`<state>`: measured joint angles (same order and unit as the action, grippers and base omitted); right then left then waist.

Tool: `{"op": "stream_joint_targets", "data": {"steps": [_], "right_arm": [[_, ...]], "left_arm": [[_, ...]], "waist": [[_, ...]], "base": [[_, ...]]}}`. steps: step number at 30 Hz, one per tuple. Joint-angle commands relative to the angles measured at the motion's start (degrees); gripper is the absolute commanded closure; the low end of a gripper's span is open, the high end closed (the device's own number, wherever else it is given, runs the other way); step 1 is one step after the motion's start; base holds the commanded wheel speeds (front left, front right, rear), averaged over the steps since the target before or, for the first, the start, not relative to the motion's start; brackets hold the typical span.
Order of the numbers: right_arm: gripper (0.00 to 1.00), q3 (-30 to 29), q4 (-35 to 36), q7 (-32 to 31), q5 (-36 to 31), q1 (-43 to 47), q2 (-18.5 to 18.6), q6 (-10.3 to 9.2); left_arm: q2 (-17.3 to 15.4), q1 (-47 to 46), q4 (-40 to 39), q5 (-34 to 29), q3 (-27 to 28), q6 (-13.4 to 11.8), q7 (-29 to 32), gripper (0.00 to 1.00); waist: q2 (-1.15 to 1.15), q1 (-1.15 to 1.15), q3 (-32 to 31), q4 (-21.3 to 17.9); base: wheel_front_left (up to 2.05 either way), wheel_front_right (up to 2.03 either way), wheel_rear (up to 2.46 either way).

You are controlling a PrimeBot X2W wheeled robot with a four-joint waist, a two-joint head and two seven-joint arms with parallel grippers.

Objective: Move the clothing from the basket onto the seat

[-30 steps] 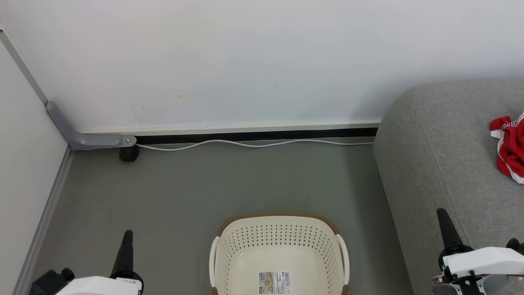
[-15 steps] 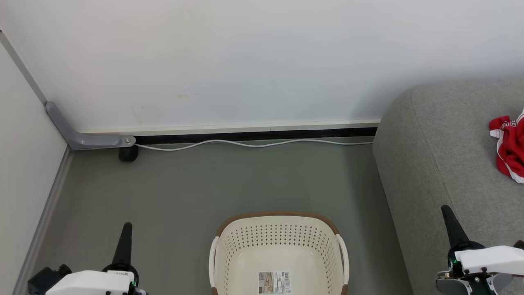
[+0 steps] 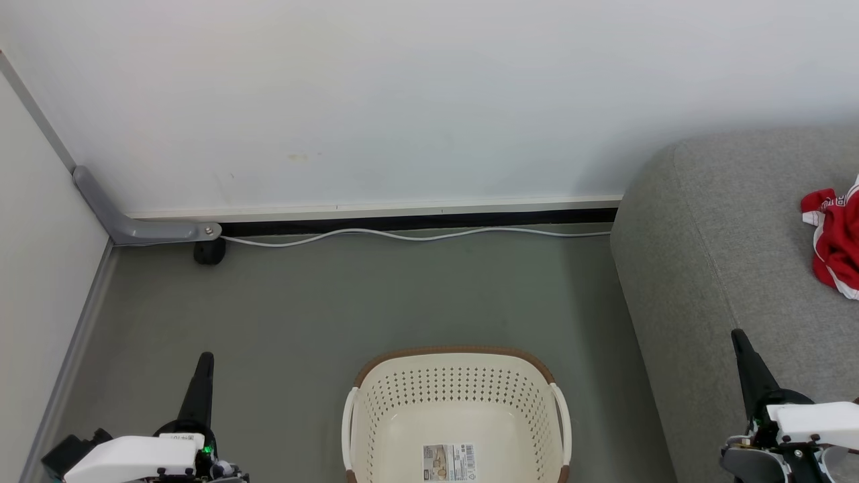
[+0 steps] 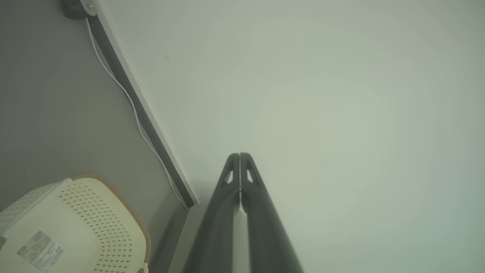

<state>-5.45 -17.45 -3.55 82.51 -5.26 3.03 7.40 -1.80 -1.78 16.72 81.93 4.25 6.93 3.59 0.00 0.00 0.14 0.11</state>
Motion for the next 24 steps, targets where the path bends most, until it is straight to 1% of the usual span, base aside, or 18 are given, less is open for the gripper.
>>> {"op": "stream_joint_targets", "data": {"steps": [1, 14, 24], "right_arm": [[1.0, 0.5, 2.2, -0.8, 1.8, -1.0, 0.3, 0.08], [1.0, -1.1, 3.4, -3.0, 9.6, -0.9, -0.1, 0.09], [1.0, -1.1, 3.4, -2.9, 9.6, -0.9, -0.1, 0.09]], "left_arm": [[-1.0, -3.5, -1.9, 1.8, 1.8, 0.4, 0.7, 1.0], [-1.1, -4.4, -2.6, 10.2, 2.3, 0.6, 2.9, 1.0], [-1.1, -4.4, -2.7, 10.2, 2.3, 0.6, 2.9, 1.0]], "waist": [[0.0, 0.0, 0.0, 0.0], [0.0, 0.0, 0.0, -0.1], [0.0, 0.0, 0.0, -0.1]], "base": [[0.0, 0.0, 0.0], [0.0, 0.0, 0.0], [0.0, 0.0, 0.0]]}}
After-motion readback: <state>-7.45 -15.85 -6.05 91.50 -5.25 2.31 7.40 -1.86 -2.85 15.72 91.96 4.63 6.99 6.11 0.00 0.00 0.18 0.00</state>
